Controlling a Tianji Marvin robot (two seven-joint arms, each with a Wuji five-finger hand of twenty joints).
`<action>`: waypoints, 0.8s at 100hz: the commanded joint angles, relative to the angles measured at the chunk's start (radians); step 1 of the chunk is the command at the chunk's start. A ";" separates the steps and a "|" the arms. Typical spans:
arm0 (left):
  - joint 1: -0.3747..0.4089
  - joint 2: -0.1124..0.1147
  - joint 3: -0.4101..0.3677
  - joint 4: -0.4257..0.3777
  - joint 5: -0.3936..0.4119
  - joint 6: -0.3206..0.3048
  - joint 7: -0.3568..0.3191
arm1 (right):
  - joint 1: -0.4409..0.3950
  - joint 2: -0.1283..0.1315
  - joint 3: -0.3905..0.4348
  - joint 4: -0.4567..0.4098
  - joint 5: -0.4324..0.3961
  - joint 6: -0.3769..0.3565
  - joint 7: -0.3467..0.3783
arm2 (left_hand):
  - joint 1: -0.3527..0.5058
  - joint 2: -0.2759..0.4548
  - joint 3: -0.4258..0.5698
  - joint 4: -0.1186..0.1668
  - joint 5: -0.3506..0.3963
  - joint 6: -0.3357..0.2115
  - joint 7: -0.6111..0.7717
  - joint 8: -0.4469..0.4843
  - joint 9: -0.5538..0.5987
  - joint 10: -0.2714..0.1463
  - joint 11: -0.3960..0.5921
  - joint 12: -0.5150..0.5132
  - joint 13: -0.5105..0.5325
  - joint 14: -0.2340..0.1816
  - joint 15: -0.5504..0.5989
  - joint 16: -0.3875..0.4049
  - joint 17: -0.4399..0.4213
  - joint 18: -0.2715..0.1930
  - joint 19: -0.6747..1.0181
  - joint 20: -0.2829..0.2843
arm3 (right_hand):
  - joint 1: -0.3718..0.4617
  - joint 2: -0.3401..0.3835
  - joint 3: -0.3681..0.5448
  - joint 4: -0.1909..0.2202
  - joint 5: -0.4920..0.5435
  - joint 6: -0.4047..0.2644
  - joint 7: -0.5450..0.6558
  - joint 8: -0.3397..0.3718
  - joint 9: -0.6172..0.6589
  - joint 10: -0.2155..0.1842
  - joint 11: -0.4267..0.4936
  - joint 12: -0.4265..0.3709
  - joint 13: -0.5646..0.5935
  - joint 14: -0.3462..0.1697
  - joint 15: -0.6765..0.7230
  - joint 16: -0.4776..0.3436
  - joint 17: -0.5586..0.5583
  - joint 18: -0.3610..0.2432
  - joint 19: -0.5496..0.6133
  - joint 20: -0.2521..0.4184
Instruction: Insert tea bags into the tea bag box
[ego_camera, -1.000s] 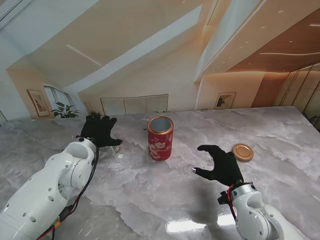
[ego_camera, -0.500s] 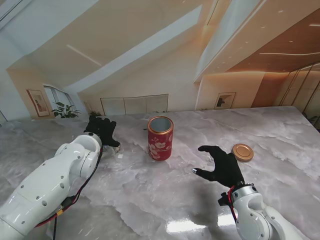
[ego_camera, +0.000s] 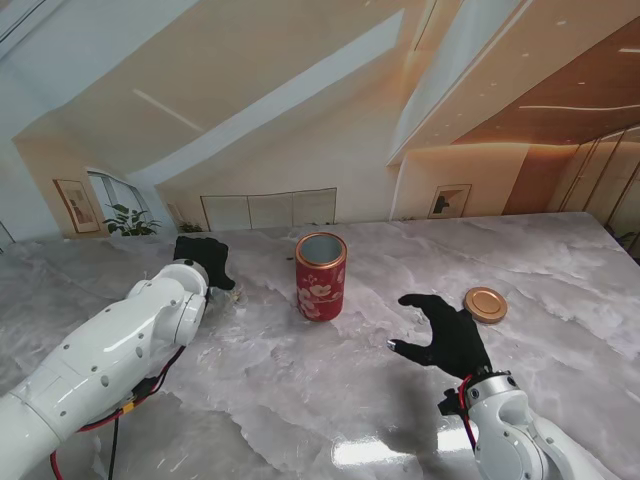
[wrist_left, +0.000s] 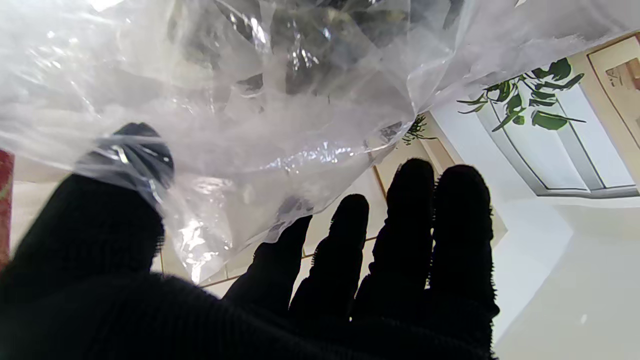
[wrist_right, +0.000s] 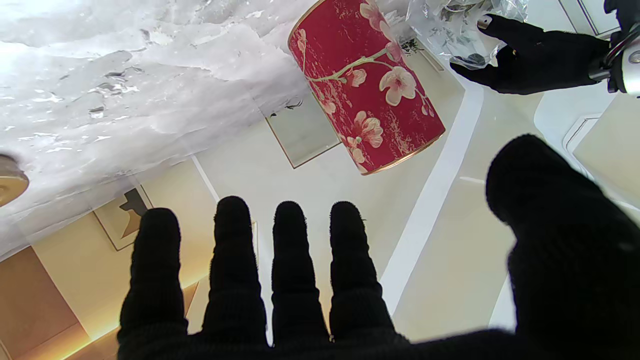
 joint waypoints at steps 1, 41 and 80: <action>-0.006 -0.011 0.000 0.013 0.003 -0.004 0.009 | -0.011 -0.003 -0.001 -0.008 -0.003 0.003 0.013 | 0.018 -0.054 0.089 0.038 0.026 0.002 0.032 0.025 0.027 0.045 0.019 0.021 0.064 0.042 0.058 0.023 0.084 0.018 0.057 0.022 | 0.023 0.011 -0.017 0.016 -0.002 -0.001 -0.016 -0.006 0.014 -0.002 -0.008 -0.008 -0.021 -0.002 -0.007 -0.008 0.001 0.010 0.026 -0.013; -0.007 -0.032 -0.016 0.061 -0.088 -0.023 0.111 | -0.018 -0.003 0.005 -0.012 0.003 0.003 0.017 | 0.346 -0.309 0.522 0.028 0.420 -0.004 0.493 0.000 0.672 0.018 0.097 0.227 0.582 -0.078 0.298 0.006 0.682 -0.094 0.352 -0.320 | 0.026 0.011 -0.019 0.018 0.009 -0.008 -0.014 -0.006 0.018 0.001 -0.007 -0.007 -0.011 -0.006 0.002 -0.004 0.014 0.007 0.046 -0.001; 0.066 -0.033 -0.156 0.007 -0.078 -0.143 0.191 | -0.023 -0.002 0.014 -0.017 0.006 0.001 0.022 | 0.365 -0.351 0.585 0.145 0.441 -0.069 0.666 0.056 0.759 -0.017 0.068 0.366 0.627 -0.105 0.345 0.011 0.698 -0.114 0.378 -0.340 | 0.031 0.012 -0.022 0.017 0.031 -0.023 -0.010 -0.005 0.028 0.002 -0.004 -0.005 0.006 -0.013 0.019 0.004 0.032 -0.001 0.065 0.011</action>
